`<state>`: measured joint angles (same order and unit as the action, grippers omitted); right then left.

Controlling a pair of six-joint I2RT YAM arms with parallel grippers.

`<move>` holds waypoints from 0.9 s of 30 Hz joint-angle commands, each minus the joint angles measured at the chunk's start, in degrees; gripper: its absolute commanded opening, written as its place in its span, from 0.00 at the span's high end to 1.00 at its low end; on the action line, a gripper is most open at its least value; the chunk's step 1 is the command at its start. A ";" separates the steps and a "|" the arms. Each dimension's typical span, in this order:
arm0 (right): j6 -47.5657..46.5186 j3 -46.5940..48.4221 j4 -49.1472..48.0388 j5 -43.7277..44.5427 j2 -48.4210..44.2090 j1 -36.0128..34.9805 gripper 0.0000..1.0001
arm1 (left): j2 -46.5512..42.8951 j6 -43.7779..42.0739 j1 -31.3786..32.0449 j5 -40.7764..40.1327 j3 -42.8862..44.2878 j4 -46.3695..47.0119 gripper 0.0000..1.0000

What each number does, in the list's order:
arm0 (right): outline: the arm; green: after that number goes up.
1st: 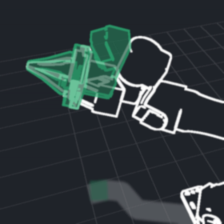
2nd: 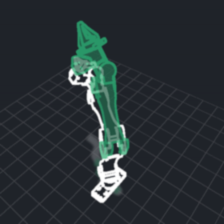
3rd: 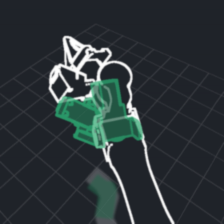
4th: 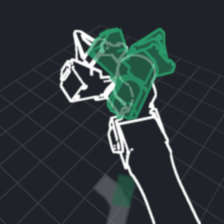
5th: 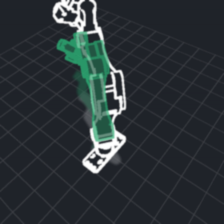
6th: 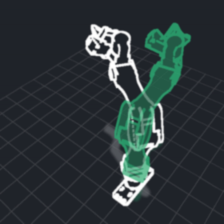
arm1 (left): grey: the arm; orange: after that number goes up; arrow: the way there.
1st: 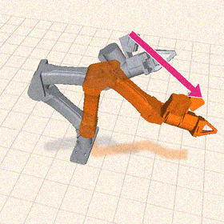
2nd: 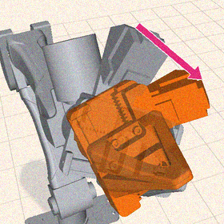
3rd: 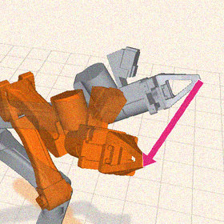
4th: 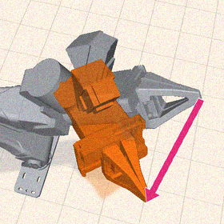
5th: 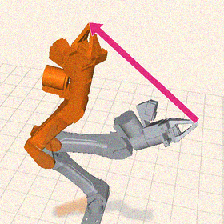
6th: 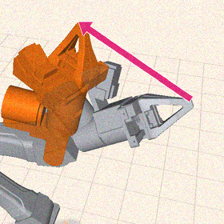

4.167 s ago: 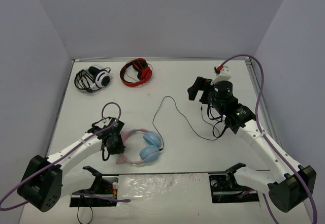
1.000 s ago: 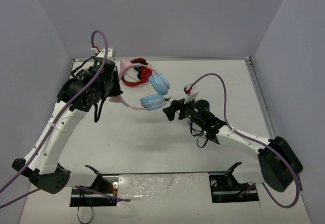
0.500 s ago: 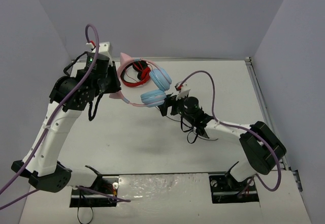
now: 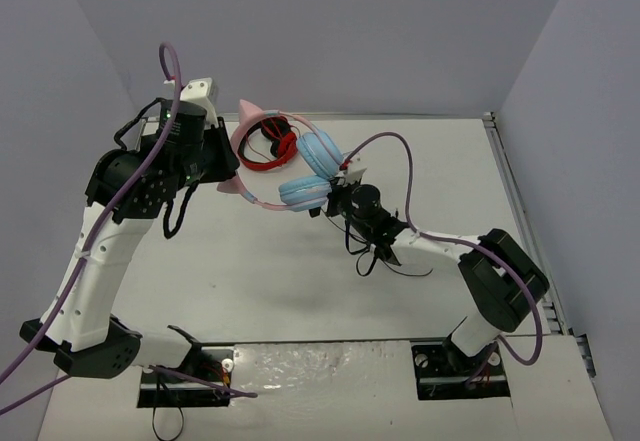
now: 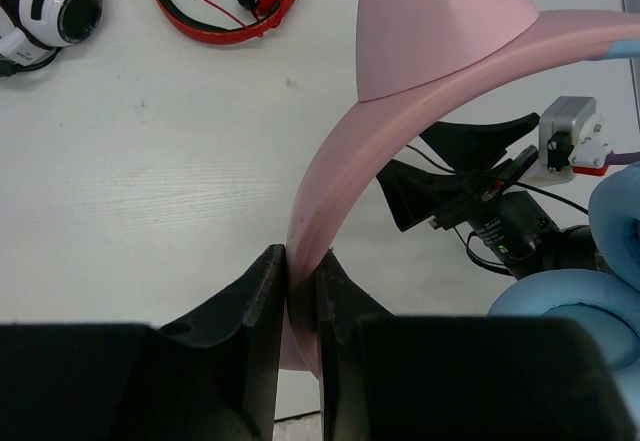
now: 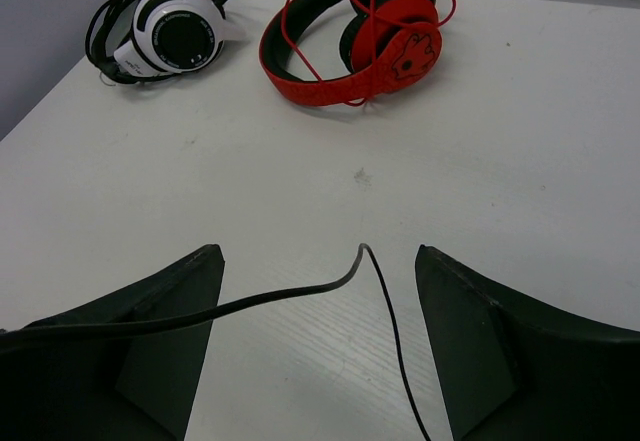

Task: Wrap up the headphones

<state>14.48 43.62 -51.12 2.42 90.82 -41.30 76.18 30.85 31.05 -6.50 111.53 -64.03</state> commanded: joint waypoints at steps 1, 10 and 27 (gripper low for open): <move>-0.54 3.28 -6.39 3.45 2.09 -0.86 0.30 | -0.57 3.31 -0.40 2.84 4.11 5.67 1.00; -0.67 3.37 -7.26 5.81 3.11 -1.06 0.38 | -0.16 4.11 -0.46 4.04 6.12 5.76 1.00; -1.33 2.47 -8.79 10.47 1.46 -1.59 0.56 | -1.42 4.81 -0.62 4.04 4.36 6.70 1.00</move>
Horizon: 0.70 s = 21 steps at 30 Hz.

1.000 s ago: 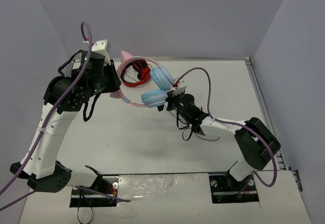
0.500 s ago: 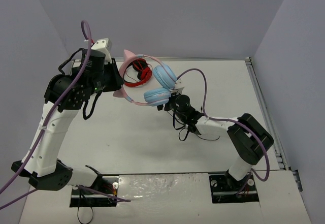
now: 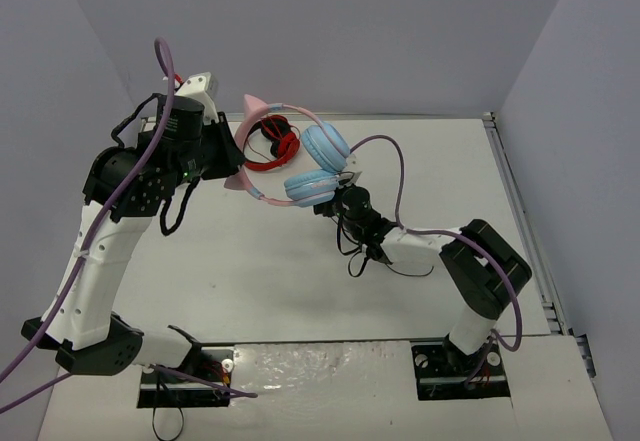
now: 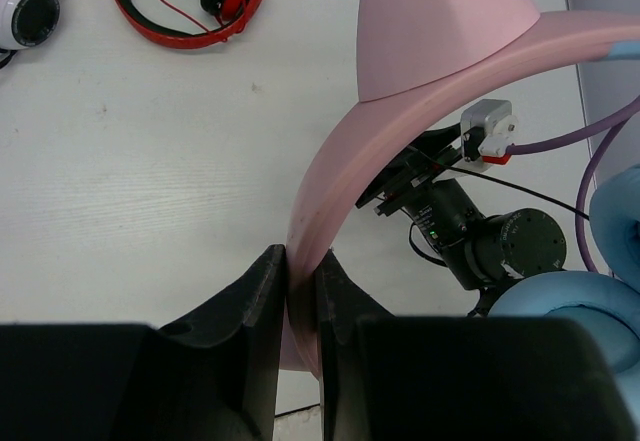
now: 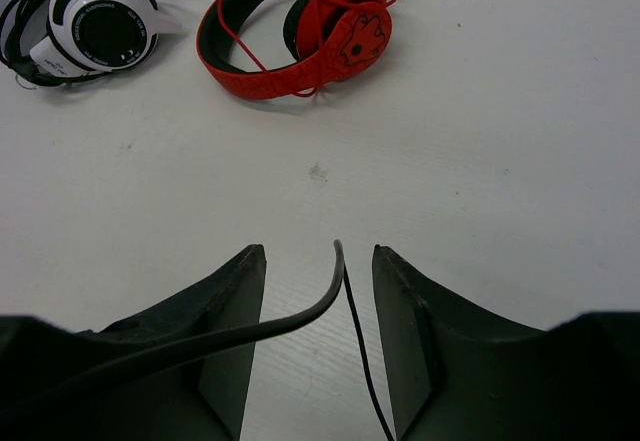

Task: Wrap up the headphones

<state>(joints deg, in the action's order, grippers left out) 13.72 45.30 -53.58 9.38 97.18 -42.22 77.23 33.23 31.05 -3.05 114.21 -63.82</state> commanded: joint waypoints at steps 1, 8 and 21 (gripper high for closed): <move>-0.77 0.64 -6.23 3.88 -5.59 -0.71 0.57 | -2.63 2.49 -0.64 0.55 1.21 6.71 1.00; -2.64 1.00 -6.02 6.44 -7.64 -0.68 0.61 | -3.51 3.33 -1.08 1.45 -1.38 8.00 1.00; -1.96 -1.32 -4.81 6.52 -10.38 -1.01 0.79 | -4.27 3.41 -2.01 1.37 -2.02 8.84 1.00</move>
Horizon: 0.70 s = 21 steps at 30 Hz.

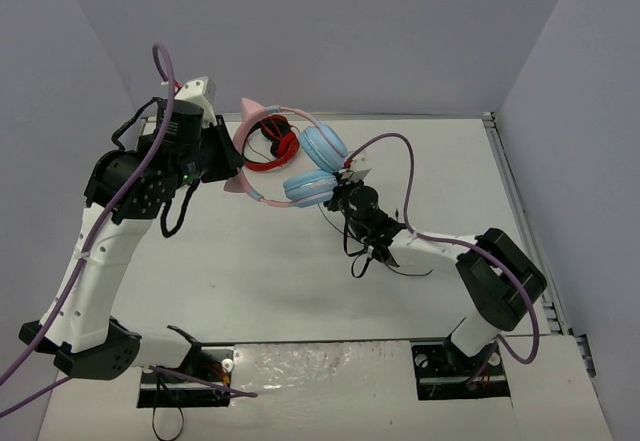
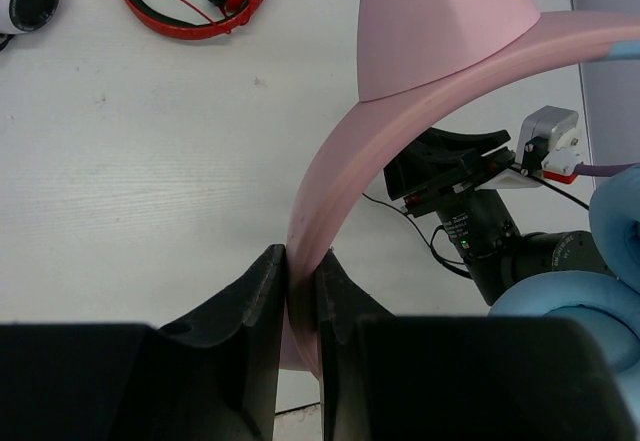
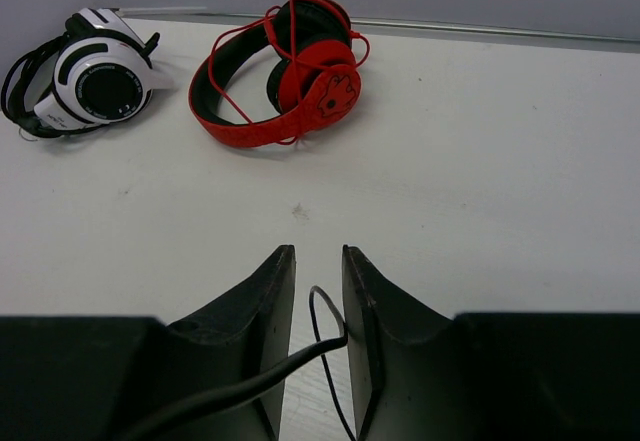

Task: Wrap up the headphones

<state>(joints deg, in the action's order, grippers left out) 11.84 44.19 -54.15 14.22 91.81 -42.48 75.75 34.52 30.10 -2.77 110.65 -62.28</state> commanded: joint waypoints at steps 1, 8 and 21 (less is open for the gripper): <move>-0.06 -0.40 -4.05 1.61 -5.22 -0.76 0.79 | -2.80 2.28 -1.25 1.33 1.26 7.58 1.00; 2.03 -2.73 -4.24 0.29 -5.42 -1.11 0.83 | -5.67 7.82 -4.97 8.80 -6.35 17.25 1.00; 5.90 -5.03 -3.33 -3.76 -6.27 -2.50 0.80 | -9.13 13.78 -12.26 22.60 -18.12 29.53 1.00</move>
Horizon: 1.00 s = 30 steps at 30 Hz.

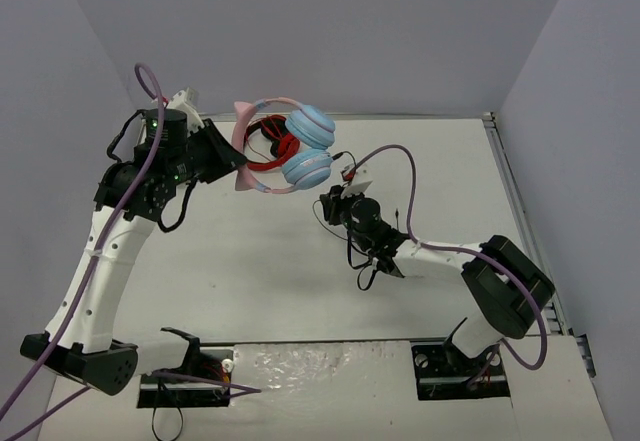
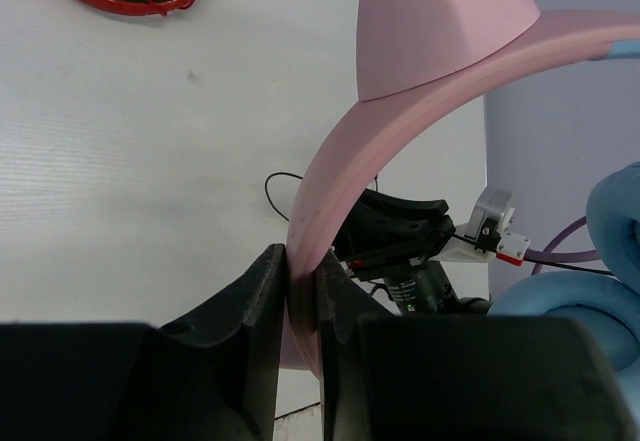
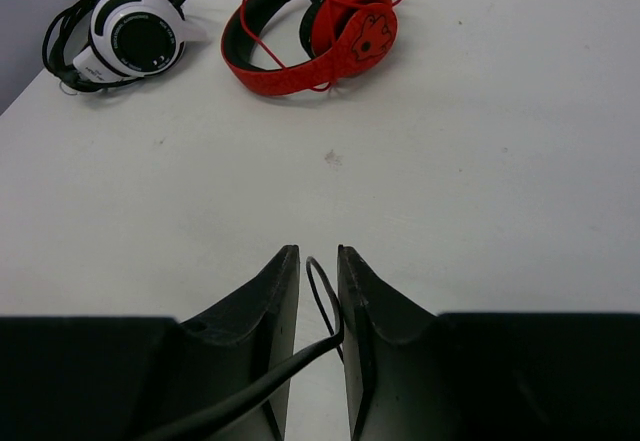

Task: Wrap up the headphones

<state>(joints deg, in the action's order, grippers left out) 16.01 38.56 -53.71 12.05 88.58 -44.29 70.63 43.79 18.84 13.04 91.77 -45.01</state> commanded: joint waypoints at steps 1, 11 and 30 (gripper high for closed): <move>1.86 0.80 -3.56 -1.86 -2.80 -0.75 0.80 | -4.21 4.61 -1.11 7.03 0.40 12.50 1.00; 3.40 1.87 -3.50 -3.25 0.60 -1.49 0.80 | -7.31 4.03 -2.74 9.23 -0.81 16.31 1.00; 3.52 2.80 -3.24 -3.77 2.60 -1.68 0.81 | -10.36 7.71 -3.85 14.56 -4.08 25.87 1.00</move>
<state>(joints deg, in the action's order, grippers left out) 19.46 38.54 -53.30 8.10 90.98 -45.54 62.82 48.30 15.62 24.76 85.03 -29.76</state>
